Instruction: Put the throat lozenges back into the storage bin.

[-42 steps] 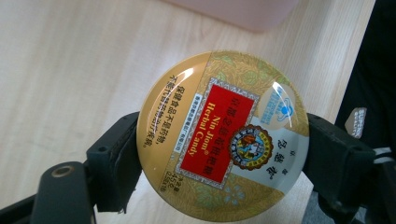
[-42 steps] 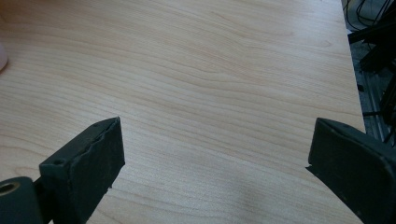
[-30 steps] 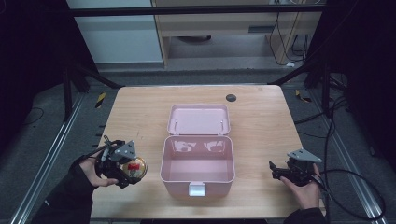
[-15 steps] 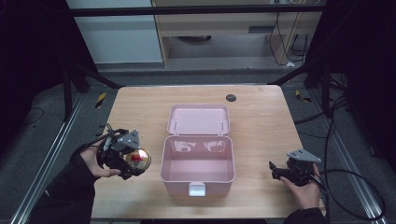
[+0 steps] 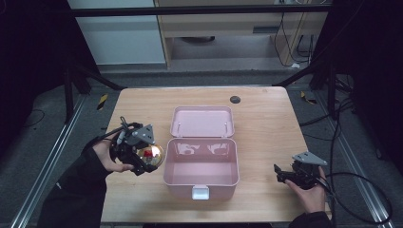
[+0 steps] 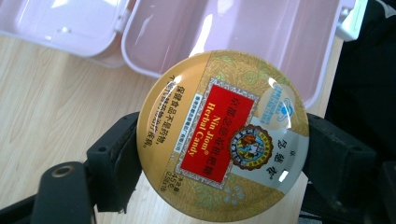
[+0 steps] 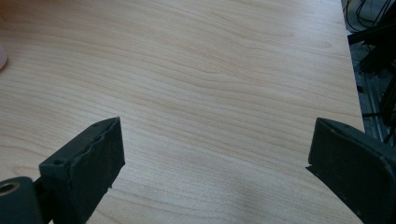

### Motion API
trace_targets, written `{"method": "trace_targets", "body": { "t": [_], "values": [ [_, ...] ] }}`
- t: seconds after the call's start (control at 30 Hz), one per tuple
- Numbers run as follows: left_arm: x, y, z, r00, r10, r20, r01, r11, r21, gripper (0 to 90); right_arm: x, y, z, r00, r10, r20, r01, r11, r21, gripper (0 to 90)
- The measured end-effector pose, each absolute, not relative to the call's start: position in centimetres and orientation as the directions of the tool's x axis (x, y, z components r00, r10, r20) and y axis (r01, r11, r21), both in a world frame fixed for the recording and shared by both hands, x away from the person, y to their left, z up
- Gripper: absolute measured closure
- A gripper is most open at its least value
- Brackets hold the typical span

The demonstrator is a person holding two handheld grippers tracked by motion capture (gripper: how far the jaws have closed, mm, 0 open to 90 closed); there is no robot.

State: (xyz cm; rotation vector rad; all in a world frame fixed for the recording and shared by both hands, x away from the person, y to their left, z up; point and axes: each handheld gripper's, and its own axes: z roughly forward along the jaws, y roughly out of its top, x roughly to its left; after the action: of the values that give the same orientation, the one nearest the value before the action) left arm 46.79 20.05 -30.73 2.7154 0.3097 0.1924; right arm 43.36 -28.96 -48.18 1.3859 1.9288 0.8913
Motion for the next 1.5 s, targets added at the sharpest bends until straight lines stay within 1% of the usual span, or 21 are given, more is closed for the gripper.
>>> {"method": "trace_targets", "body": {
  "t": [0.33, 0.83, 1.17, 1.5],
  "values": [
    [47.5, 17.1, -30.9, 0.977, 0.195, 0.083, 0.149, -0.911, 0.384, 19.7, 43.4, -28.9, -48.2, -0.283, 0.956, -0.082, 0.560, 0.234, 0.795, 3.9],
    [48.4, 14.2, -32.0, 0.985, 0.161, 0.068, 0.124, -0.917, 0.379, 19.7, 43.4, -28.9, -48.2, -0.284, 0.955, -0.083, 0.561, 0.236, 0.794, 3.8],
    [49.0, 13.1, -33.5, 0.990, 0.133, 0.052, 0.105, -0.927, 0.361, 19.7, 43.4, -28.8, -48.4, -0.291, 0.952, -0.095, 0.560, 0.250, 0.790, 3.7],
    [49.6, 12.8, -35.7, 0.991, 0.129, 0.022, 0.114, -0.933, 0.341, 19.7, 43.5, -28.7, -48.5, -0.295, 0.950, -0.100, 0.565, 0.258, 0.784, 3.5]
  ]
}}
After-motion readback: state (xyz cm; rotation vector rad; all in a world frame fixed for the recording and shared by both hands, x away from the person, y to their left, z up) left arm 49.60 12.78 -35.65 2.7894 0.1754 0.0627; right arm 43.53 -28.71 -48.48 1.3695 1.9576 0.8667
